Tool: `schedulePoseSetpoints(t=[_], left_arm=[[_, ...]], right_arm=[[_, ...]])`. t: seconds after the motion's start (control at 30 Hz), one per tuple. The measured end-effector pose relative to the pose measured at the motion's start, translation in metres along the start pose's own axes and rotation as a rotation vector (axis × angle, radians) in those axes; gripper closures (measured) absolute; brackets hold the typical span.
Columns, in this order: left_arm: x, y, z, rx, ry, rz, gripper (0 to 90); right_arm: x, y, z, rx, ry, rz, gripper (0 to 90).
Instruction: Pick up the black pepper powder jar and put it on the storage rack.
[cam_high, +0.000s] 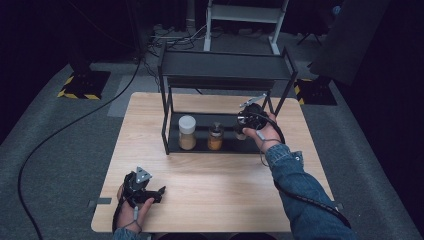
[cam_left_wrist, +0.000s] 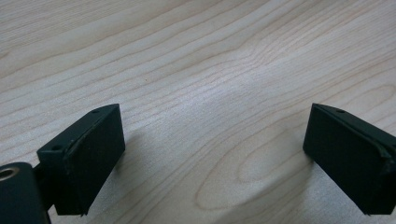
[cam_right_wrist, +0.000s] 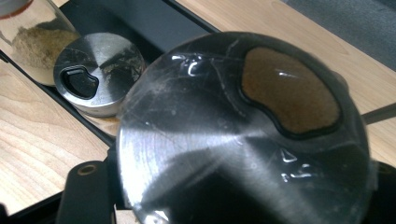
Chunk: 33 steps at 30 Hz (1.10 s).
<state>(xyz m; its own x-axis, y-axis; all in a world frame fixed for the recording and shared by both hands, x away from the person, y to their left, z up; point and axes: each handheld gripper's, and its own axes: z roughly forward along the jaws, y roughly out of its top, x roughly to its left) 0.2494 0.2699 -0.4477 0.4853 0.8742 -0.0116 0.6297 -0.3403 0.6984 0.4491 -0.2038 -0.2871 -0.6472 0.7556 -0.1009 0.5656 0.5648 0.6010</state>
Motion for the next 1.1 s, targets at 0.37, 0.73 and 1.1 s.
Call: schedulePoseSetpoints(t=[0.37, 0.73, 1.1], left_arm=[[0.0, 0.0, 0.0, -0.002, 0.0, 0.002, 5.3], [0.0, 0.0, 0.0, -0.002, 0.0, 0.002, 5.3], [0.0, 0.0, 0.0, -0.001, 0.0, 0.002, 5.4]], right_arm=[[0.006, -0.007, 0.025, 0.016, 0.018, -0.013, 31.8], [0.007, -0.019, 0.044, 0.037, 0.041, 0.003, 31.8], [0.003, -0.024, 0.052, 0.051, 0.039, 0.026, 31.8]])
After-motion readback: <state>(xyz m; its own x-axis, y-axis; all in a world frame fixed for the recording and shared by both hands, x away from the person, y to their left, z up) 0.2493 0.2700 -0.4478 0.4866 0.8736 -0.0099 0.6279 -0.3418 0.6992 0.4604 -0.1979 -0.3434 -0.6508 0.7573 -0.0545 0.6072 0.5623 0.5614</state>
